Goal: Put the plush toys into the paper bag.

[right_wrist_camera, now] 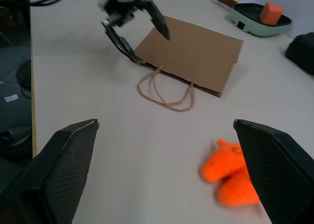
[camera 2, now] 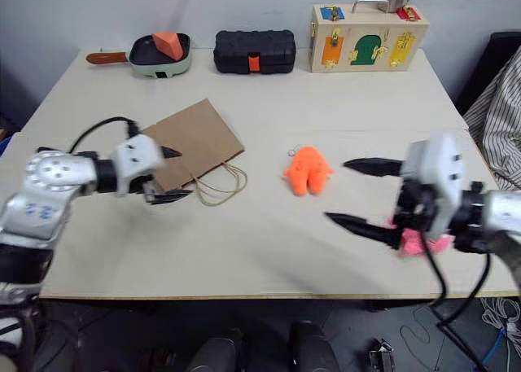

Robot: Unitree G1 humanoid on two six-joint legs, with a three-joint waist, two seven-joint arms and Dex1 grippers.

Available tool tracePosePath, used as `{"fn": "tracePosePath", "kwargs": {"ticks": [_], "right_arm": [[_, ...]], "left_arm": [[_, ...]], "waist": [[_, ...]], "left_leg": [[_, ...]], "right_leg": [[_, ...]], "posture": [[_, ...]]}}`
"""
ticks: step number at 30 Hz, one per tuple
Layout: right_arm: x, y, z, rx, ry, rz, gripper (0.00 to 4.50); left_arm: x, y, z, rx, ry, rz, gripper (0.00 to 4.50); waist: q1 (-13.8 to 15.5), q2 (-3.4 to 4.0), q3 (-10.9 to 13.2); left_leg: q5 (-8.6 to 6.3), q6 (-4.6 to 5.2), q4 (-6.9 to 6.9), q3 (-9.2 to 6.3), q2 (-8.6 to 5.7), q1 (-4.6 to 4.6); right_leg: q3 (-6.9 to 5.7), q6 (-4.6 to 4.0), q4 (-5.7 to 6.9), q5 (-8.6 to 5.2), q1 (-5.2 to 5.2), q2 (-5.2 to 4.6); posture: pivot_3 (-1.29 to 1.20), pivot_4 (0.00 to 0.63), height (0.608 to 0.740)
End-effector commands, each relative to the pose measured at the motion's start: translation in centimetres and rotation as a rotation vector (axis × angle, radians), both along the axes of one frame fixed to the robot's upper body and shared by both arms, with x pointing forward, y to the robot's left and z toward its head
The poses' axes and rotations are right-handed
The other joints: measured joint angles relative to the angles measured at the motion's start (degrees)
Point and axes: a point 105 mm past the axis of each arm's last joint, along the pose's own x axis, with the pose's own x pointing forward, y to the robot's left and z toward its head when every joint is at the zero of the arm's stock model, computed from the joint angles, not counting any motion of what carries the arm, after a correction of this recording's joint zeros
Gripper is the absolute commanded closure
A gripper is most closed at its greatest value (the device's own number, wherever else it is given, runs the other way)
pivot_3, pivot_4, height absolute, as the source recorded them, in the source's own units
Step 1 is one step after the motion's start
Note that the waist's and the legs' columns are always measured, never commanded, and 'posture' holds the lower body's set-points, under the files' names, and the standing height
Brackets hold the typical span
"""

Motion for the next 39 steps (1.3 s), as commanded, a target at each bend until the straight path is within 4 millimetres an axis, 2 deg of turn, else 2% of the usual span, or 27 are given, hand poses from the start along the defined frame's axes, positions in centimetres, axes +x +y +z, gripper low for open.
{"fn": "tracePosePath", "kwargs": {"ticks": [1, 6, 9, 10, 12, 16, 24, 27, 30, 32, 36, 39], "right_arm": [[0.5, 0.9, 0.2, 0.004, -0.049, -0.008, 0.01], [1.3, 1.6, 0.1, 0.03, -0.073, -0.021, 0.01], [1.3, 1.9, 0.0, 0.043, -0.075, -0.026, 0.01], [1.2, 1.9, 0.0, 0.047, -0.073, -0.027, 0.0], [1.1, 1.9, -0.1, 0.056, -0.069, -0.032, 0.0], [0.9, 1.7, -0.1, 0.068, -0.062, -0.041, 0.0], [1.1, 1.7, -0.1, 0.058, -0.068, -0.038, 0.0], [1.3, 1.7, -0.3, 0.051, -0.066, -0.041, 0.0], [1.5, 1.7, -0.8, 0.05, -0.05, -0.049, 0.0], [1.7, 1.7, -1.1, 0.052, -0.042, -0.055, 0.0], [2.4, 1.9, -1.6, 0.073, -0.027, -0.076, 0.0], [3.0, 2.7, -1.8, 0.11, -0.006, -0.073, 0.57]], "left_arm": [[1.4, -0.5, 0.0, 0.117, -0.068, -0.04, 0.0], [3.1, -1.2, -1.3, 0.231, -0.103, -0.094, 0.0], [4.0, -1.9, -1.5, 0.224, -0.113, -0.104, 0.0], [4.2, -2.1, -1.6, 0.221, -0.115, -0.109, 0.19], [4.3, -2.3, -1.8, 0.227, -0.111, -0.122, 0.6], [4.0, -2.4, -2.8, 0.234, -0.073, -0.153, 1.8], [4.0, -2.8, -2.7, 0.143, -0.015, -0.148, 4.44], [3.6, -3.3, -1.4, 0.024, 0.028, -0.143, 4.47], [2.8, -3.8, 1.1, -0.159, 0.095, -0.156, 4.47], [1.3, -4.4, 3.3, -0.293, 0.154, -0.216, 4.47], [-3.2, -5.8, 7.2, -0.47, 0.293, -0.395, 4.47], [-5.0, -6.7, 7.9, -0.501, 0.348, -0.446, 4.5]], "waist": [[-0.11, -0.01, 0.01], [0.1, -0.01, 0.01], [0.2, -0.01, 0.01], [0.23, -0.02, 0.01], [0.19, -0.02, 0.01], [0.18, -0.02, 0.01], [0.15, -0.02, 0.01], [0.13, -0.02, 0.01], [0.03, -0.02, 0.01], [-0.05, -0.02, 0.01], [-0.19, -0.02, 0.01], [-0.34, -0.02, 0.0]], "left_leg": [[0.0, 0.0, 0.25, -0.01, 0.01, -0.23], [-0.01, 0.01, 0.46, -0.01, 0.0, -0.19], [-0.01, 0.01, 0.54, -0.02, -0.03, -0.19], [-0.02, 0.03, 0.56, -0.03, -0.03, -0.19], [-0.03, 0.05, 0.55, -0.04, -0.03, -0.21], [-0.03, 0.05, 0.5, -0.04, -0.03, -0.22], [-0.03, 0.05, 0.61, -0.03, -0.03, -0.18], [-0.03, 0.05, 0.6, -0.03, -0.03, -0.2], [-0.03, 0.05, 0.59, -0.04, -0.02, -0.22], [-0.03, 0.05, 0.59, -0.04, -0.02, -0.22], [-0.03, 0.05, 0.59, -0.05, -0.01, -0.22], [-0.02, 0.04, 0.6, -0.07, -0.01, -0.19]], "right_leg": [[-0.02, 0.01, 0.1, 0.0, -0.18, 0.01], [-0.01, 0.01, 0.08, 0.0, -0.14, 0.0], [0.0, 0.03, 0.14, 0.01, -0.12, -0.02], [0.0, 0.03, 0.14, 0.01, -0.1, -0.03], [-0.01, 0.04, 0.22, 0.02, -0.1, -0.03], [-0.03, 0.04, 0.23, 0.02, -0.11, -0.02], [0.0, 0.04, 0.25, 0.02, -0.09, -0.03], [-0.01, 0.04, 0.35, 0.02, -0.09, -0.03], [-0.01, 0.04, 0.35, 0.02, -0.11, -0.02], [-0.01, 0.05, 0.35, 0.02, -0.11, -0.02], [0.0, 0.05, 0.36, 0.02, -0.1, -0.02], [0.0, 0.04, 0.41, 0.02, -0.09, -0.02]], "posture": [[0.0, 0.15, 0.74], [0.0, 0.15, 0.74], [0.0, 0.15, 0.74], [0.0, 0.15, 0.74], [0.0, 0.15, 0.74], [0.0, 0.15, 0.74], [0.0, 0.15, 0.74], [0.0, 0.15, 0.74], [0.0, 0.15, 0.74], [0.0, 0.15, 0.74], [0.0, 0.15, 0.74], [0.0, 0.15, 0.74]]}}
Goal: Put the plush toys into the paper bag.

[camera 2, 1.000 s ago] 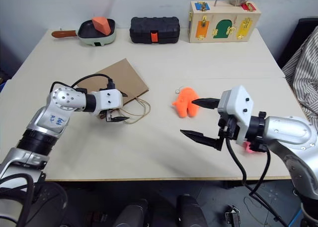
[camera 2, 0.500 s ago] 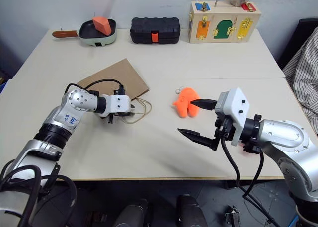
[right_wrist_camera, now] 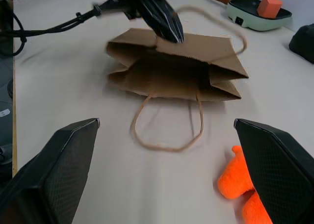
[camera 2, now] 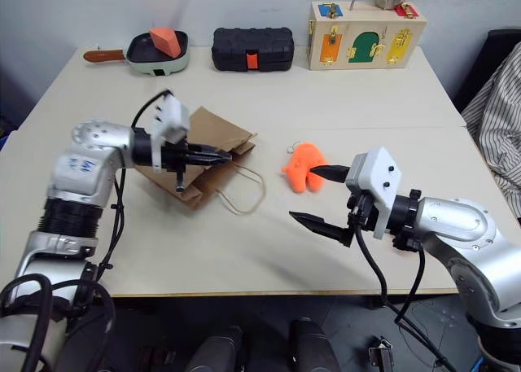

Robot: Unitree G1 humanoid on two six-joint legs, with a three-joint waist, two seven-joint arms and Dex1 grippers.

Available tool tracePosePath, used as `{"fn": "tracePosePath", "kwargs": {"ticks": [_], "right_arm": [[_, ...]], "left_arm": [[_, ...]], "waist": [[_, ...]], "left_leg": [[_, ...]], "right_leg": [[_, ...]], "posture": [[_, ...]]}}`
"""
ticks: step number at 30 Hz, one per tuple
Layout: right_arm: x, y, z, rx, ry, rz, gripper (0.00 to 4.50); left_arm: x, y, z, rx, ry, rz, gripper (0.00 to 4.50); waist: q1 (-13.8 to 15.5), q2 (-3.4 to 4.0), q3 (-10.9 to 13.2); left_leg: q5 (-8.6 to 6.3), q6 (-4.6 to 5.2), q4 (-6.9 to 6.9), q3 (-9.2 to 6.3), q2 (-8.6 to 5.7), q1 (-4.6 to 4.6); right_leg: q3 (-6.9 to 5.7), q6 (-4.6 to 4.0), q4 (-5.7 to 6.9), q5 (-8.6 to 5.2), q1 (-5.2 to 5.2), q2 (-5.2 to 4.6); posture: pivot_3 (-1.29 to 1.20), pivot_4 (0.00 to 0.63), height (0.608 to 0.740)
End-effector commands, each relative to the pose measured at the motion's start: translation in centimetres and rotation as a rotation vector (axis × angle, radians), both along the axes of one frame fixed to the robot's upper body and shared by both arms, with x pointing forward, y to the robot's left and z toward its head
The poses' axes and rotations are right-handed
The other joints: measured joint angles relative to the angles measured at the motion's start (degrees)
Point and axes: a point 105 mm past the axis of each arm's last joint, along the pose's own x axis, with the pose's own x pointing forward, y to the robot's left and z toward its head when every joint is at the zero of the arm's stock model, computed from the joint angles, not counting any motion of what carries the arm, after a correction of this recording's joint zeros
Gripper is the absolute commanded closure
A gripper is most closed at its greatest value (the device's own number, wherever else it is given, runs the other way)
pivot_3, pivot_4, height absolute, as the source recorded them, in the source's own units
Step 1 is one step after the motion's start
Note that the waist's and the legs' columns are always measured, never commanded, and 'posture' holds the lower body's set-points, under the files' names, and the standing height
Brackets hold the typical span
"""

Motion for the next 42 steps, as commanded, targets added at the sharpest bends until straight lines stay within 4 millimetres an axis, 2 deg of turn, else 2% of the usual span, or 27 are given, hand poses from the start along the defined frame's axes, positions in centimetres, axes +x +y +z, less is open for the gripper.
{"fn": "tracePosePath", "kwargs": {"ticks": [1, 4, 8, 11, 13, 20, 23, 26, 30, 36, 42], "right_arm": [[0.8, 1.0, 0.4, 0.027, -0.028, 0.006, 0.94], [2.0, 2.4, -0.3, 0.033, -0.011, 0.01, 2.0], [3.8, 4.4, -1.6, 0.004, -0.018, 0.024, 3.42], [4.4, 6.2, -0.6, 0.025, -0.044, 0.067, 4.47], [4.9, 7.0, -0.4, 0.024, -0.046, 0.077, 4.47], [6.0, 9.2, -3.3, -0.066, -0.011, 0.103, 4.47], [6.3, 11.4, -3.5, -0.075, -0.032, 0.14, 4.47], [6.8, 12.3, -4.2, -0.09, -0.025, 0.144, 4.47], [7.5, 13.7, -7.0, -0.131, 0.034, 0.15, 4.47], [8.2, 13.3, -10.4, -0.247, 0.032, 0.155, 4.47], [8.2, 12.6, -12.0, -0.317, 0.021, 0.178, 4.47]], "left_arm": [[-2.0, -1.1, 0.8, -0.025, 0.022, -0.064, 4.5], [-2.3, -1.5, -0.1, -0.004, 0.023, -0.056, 4.5], [-2.5, -1.9, -0.2, -0.026, 0.033, -0.048, 4.5], [-2.7, -2.1, -0.1, -0.031, 0.031, -0.047, 4.5], [-2.8, -2.1, 0.1, -0.039, 0.03, -0.046, 4.5], [-3.3, -2.1, 1.1, -0.084, 0.034, -0.059, 4.5], [-3.5, -2.3, 1.2, -0.085, 0.028, -0.067, 4.5], [-3.6, -2.5, 1.7, -0.104, 0.027, -0.079, 4.5], [-4.1, -2.7, 2.8, -0.147, 0.032, -0.114, 4.5], [-4.0, -2.4, 4.3, -0.178, 0.016, -0.108, 4.5], [-3.7, -1.7, 6.2, -0.217, -0.01, -0.094, 4.5]], "waist": [[-0.02, 0.0, 0.0], [-0.5, 0.0, 0.0], [-1.11, 0.0, 0.0], [-1.24, 0.0, 0.0], [-1.27, 0.0, 0.0], [-1.31, 0.0, 0.0], [-1.58, 0.0, 0.0], [-2.44, 0.01, 0.0], [-2.75, -0.01, -0.01], [-3.09, -0.01, -0.01], [-3.19, 0.0, -0.01]], "left_leg": [[0.0, 0.0, 0.01, 0.0, 0.0, 0.02], [0.01, -0.03, 0.01, 0.02, -0.01, 0.17], [0.02, -0.04, 0.02, 0.02, -0.01, 0.14], [0.03, -0.05, 0.01, 0.03, -0.02, 0.12], [0.03, -0.06, 0.0, 0.02, -0.01, 0.12], [0.04, -0.07, 0.01, 0.0, -0.03, 0.12], [0.04, -0.07, 0.01, 0.0, -0.02, 0.12], [0.06, -0.1, -0.01, 0.0, -0.02, 0.12], [0.06, -0.11, 0.01, -0.03, -0.04, 0.12], [0.07, -0.13, 0.01, -0.02, -0.04, 0.14], [0.07, -0.16, 0.01, -0.04, -0.03, 0.17]], "right_leg": [[0.01, 0.0, 0.03, 0.0, 0.01, 0.0], [0.04, 0.0, 0.04, 0.0, 0.1, 0.01], [0.04, 0.0, 0.16, 0.0, 0.06, 0.02], [0.05, 0.0, 0.17, 0.0, 0.01, 0.02], [0.03, 0.0, 0.17, 0.0, -0.02, 0.02], [0.02, 0.0, 0.19, 0.0, -0.01, 0.0], [0.01, 0.0, 0.2, 0.0, -0.01, 0.02], [0.0, 0.0, 0.3, 0.0, -0.08, 0.02], [-0.02, 0.0, 0.36, 0.0, -0.08, 0.01], [-0.03, 0.0, 0.43, 0.0, -0.13, 0.01], [-0.04, 0.0, 0.44, 0.0, -0.11, 0.02]], "posture": [[0.0, 0.15, 0.74], [0.0, 0.15, 0.74], [0.0, 0.15, 0.74], [0.0, 0.15, 0.74], [0.0, 0.15, 0.74], [0.0, 0.15, 0.74], [0.0, 0.15, 0.74], [0.0, 0.15, 0.74], [0.0, 0.15, 0.74], [0.0, 0.15, 0.74], [0.0, 0.15, 0.74]]}}
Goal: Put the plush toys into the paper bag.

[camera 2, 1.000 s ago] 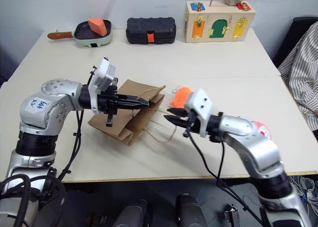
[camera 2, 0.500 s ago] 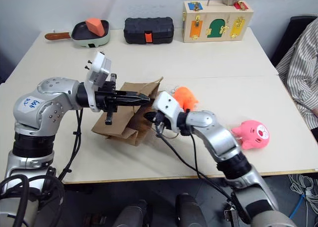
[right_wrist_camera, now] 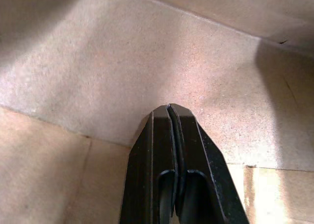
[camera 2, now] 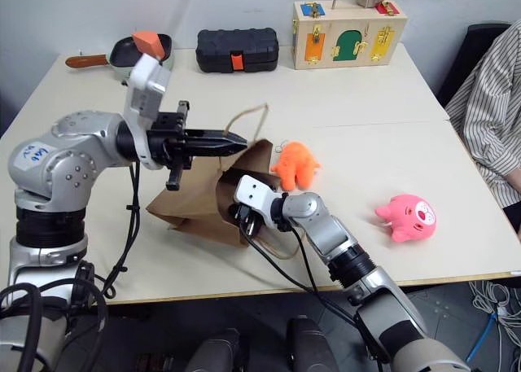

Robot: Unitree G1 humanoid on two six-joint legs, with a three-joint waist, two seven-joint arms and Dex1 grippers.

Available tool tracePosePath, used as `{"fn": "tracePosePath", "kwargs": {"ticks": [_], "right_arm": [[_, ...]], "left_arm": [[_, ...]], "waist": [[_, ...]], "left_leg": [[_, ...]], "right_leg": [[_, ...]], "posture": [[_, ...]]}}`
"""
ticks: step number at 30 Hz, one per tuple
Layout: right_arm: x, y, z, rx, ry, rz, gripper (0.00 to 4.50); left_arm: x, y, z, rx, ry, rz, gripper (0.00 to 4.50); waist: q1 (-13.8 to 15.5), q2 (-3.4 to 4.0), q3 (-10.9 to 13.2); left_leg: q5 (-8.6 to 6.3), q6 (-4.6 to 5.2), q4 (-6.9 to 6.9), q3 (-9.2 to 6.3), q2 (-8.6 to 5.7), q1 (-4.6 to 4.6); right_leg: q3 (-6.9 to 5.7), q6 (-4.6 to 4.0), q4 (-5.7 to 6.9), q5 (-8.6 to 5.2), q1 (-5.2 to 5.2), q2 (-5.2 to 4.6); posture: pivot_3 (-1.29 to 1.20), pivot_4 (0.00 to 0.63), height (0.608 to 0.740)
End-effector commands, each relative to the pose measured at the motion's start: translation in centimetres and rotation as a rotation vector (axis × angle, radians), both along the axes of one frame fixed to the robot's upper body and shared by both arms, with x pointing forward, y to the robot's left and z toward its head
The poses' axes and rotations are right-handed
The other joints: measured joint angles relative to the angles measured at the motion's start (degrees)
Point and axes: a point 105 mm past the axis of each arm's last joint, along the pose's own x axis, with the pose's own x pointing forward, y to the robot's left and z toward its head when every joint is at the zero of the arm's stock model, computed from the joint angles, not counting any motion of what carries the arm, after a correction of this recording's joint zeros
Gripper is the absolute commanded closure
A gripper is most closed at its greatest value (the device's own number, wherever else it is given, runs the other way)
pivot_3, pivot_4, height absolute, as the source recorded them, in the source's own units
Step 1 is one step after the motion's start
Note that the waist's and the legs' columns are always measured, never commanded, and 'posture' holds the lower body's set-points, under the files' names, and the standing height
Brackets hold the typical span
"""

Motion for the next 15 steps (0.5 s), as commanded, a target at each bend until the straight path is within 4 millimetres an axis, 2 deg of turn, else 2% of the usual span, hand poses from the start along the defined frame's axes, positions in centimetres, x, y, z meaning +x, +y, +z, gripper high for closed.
{"fn": "tracePosePath", "kwargs": {"ticks": [1, 4, 6, 10, 15], "right_arm": [[-0.2, -0.5, -1.4, -0.064, 0.005, 0.021, 4.47], [-0.3, -0.8, -2.1, -0.086, 0.011, 0.022, 4.47], [-0.3, -0.6, -1.8, -0.066, 0.011, 0.016, 4.47], [-0.2, 0.9, 1.2, 0.038, 0.007, 0.038, 4.47], [-1.2, 3.2, 4.9, 0.166, 0.078, 0.127, 4.47]], "left_arm": [[-0.5, 0.8, 2.6, -0.058, -0.06, -0.004, 4.5], [-0.8, 1.1, 3.5, -0.081, -0.053, -0.013, 4.5], [-1.3, 0.9, 3.4, -0.062, -0.054, -0.035, 4.5], [-2.1, 0.3, 1.5, 0.003, -0.049, -0.073, 4.5], [-2.7, -0.6, 0.2, 0.036, -0.053, -0.116, 4.5]], "waist": [[-0.01, 0.0, 0.0], [-0.06, 0.0, 0.0], [-0.05, 0.0, 0.0], [-0.36, 0.0, 0.0], [-1.1, 0.01, 0.0]], "left_leg": [[0.0, 0.0, 0.0, 0.0, 0.0, 0.01], [0.0, 0.0, 0.0, 0.0, 0.0, 0.05], [0.0, -0.01, 0.01, -0.02, 0.0, 0.05], [0.0, -0.02, 0.0, -0.01, 0.0, 0.06], [0.02, -0.06, -0.01, -0.02, 0.0, 0.05]], "right_leg": [[0.0, 0.0, 0.0, 0.0, 0.01, 0.0], [0.0, 0.0, 0.04, 0.0, 0.03, 0.0], [0.0, 0.0, 0.06, 0.0, 0.03, -0.01], [0.01, 0.0, 0.05, 0.0, 0.04, -0.01], [0.0, 0.0, 0.07, 0.0, 0.01, 0.0]], "posture": [[0.0, 0.15, 0.74], [0.0, 0.15, 0.74], [0.0, 0.15, 0.74], [0.0, 0.15, 0.74], [0.0, 0.15, 0.74]]}}
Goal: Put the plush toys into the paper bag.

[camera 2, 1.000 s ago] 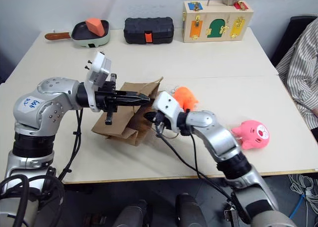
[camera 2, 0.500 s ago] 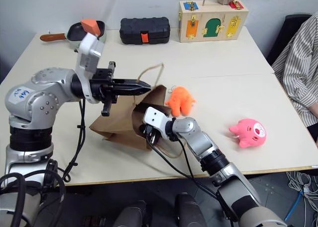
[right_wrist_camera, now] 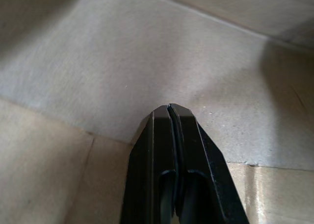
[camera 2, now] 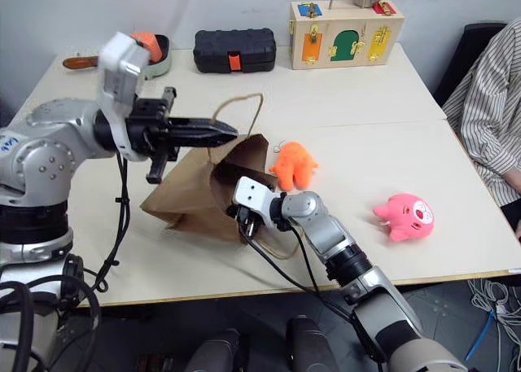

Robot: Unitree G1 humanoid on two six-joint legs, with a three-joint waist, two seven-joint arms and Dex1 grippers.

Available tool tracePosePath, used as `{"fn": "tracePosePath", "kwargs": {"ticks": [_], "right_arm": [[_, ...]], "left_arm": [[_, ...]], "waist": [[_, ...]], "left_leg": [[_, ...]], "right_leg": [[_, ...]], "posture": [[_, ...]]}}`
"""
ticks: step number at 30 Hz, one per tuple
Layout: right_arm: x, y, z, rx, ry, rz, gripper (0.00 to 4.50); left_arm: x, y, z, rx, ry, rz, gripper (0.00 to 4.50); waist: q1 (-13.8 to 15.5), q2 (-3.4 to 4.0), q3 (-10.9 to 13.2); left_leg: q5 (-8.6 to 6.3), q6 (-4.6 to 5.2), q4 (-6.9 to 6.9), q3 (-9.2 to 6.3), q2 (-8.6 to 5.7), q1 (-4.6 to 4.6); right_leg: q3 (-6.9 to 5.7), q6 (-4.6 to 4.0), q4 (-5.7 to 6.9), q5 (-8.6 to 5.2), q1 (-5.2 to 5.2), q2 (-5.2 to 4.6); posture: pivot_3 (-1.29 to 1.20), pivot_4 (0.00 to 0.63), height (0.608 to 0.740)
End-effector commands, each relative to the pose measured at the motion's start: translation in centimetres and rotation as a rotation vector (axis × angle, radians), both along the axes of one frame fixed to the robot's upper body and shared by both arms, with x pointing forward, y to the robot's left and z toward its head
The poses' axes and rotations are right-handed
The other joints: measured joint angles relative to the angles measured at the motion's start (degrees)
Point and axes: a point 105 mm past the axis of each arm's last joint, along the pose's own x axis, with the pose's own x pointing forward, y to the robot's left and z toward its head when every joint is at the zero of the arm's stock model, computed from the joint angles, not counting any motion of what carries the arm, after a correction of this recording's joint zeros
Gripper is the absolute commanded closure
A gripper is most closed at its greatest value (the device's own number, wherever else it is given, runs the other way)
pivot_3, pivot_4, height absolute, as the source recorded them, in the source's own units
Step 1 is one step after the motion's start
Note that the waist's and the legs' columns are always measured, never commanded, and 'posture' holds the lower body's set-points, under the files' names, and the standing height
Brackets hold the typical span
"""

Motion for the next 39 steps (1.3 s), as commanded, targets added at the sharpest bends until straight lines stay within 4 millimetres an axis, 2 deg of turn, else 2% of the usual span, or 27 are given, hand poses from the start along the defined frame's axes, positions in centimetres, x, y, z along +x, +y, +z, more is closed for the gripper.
{"fn": "tracePosePath", "kwargs": {"ticks": [1, 3, 5, 14, 21, 27, 34, 37, 39], "right_arm": [[-1.0, 1.8, 3.8, 0.106, 0.012, 0.087, 4.47], [-1.4, 2.1, 3.5, 0.07, 0.039, 0.125, 4.47], [-1.8, 2.3, 2.4, -0.004, 0.04, 0.162, 4.47], [-2.0, 3.7, -1.6, -0.16, -0.056, 0.203, 4.47], [-0.1, 1.6, -5.5, -0.324, -0.187, 0.13, 4.47], [2.4, -0.3, -5.4, -0.411, -0.353, 0.048, 4.47], [3.0, -1.0, -5.3, -0.463, -0.423, 0.033, 4.47], [3.7, -1.4, -5.0, -0.468, -0.441, -0.02, 4.47], [5.0, -2.0, -4.2, -0.47, -0.464, -0.104, 4.47]], "left_arm": [[-1.2, -0.8, 0.6, 0.006, -0.08, -0.056, 4.5], [-1.2, -0.9, 0.5, 0.008, -0.085, -0.061, 4.5], [-1.2, -1.0, 0.4, 0.009, -0.089, -0.064, 4.5], [-0.8, -0.9, 0.5, -0.004, -0.108, -0.036, 4.5], [0.3, -0.5, 1.7, -0.034, -0.153, 0.034, 4.5], [1.5, -0.4, 0.1, 0.038, -0.213, 0.069, 4.5], [1.5, -0.7, 3.7, 0.021, -0.298, 0.025, 4.5], [1.1, -0.7, 4.3, 0.059, -0.347, -0.006, 4.5], [0.9, -0.7, 4.1, 0.113, -0.395, -0.032, 4.5]], "waist": [[-0.13, 0.0, 0.0], [-0.22, 0.0, 0.0], [-0.21, 0.0, 0.0], [-0.26, 0.0, 0.0], [-0.27, 0.03, -0.03], [0.43, 0.12, -0.09], [1.57, 0.11, -0.1], [1.53, 0.14, -0.12], [1.51, 0.14, -0.11]], "left_leg": [[0.01, -0.02, 0.0, 0.0, 0.0, 0.0], [0.02, -0.04, -0.01, 0.0, 0.01, 0.0], [0.02, -0.05, -0.02, -0.01, 0.01, 0.01], [0.01, -0.05, -0.02, 0.01, -0.02, -0.01], [0.05, -0.12, 0.01, 0.02, -0.02, 0.04], [0.24, -0.32, 0.04, -0.01, -0.02, 0.33], [0.27, -0.32, 0.04, 0.01, -0.08, 0.64], [0.27, -0.32, 0.0, 0.02, -0.1, 0.64], [0.27, -0.32, -0.01, 0.02, -0.09, 0.64]], "right_leg": [[0.0, 0.0, 0.0, 0.0, -0.02, 0.01], [0.0, 0.0, 0.02, 0.0, -0.05, 0.01], [0.0, 0.0, 0.13, 0.0, -0.1, 0.01], [0.01, 0.0, 0.25, 0.0, -0.21, -0.02], [0.02, 0.0, 0.24, 0.0, -0.19, -0.02], [0.03, -0.02, 0.05, -0.01, 0.19, -0.02], [0.11, -0.03, 0.2, 0.0, 0.45, -0.04], [0.14, -0.03, 0.2, 0.0, 0.44, -0.05], [0.13, -0.03, 0.2, -0.01, 0.42, -0.05]], "posture": [[0.0, 0.15, 0.74], [0.0, 0.15, 0.74], [0.0, 0.15, 0.74], [0.0, 0.15, 0.74], [0.0, 0.15, 0.74], [0.0, 0.15, 0.74], [0.0, 0.15, 0.74], [0.0, 0.15, 0.74], [0.0, 0.15, 0.74]]}}
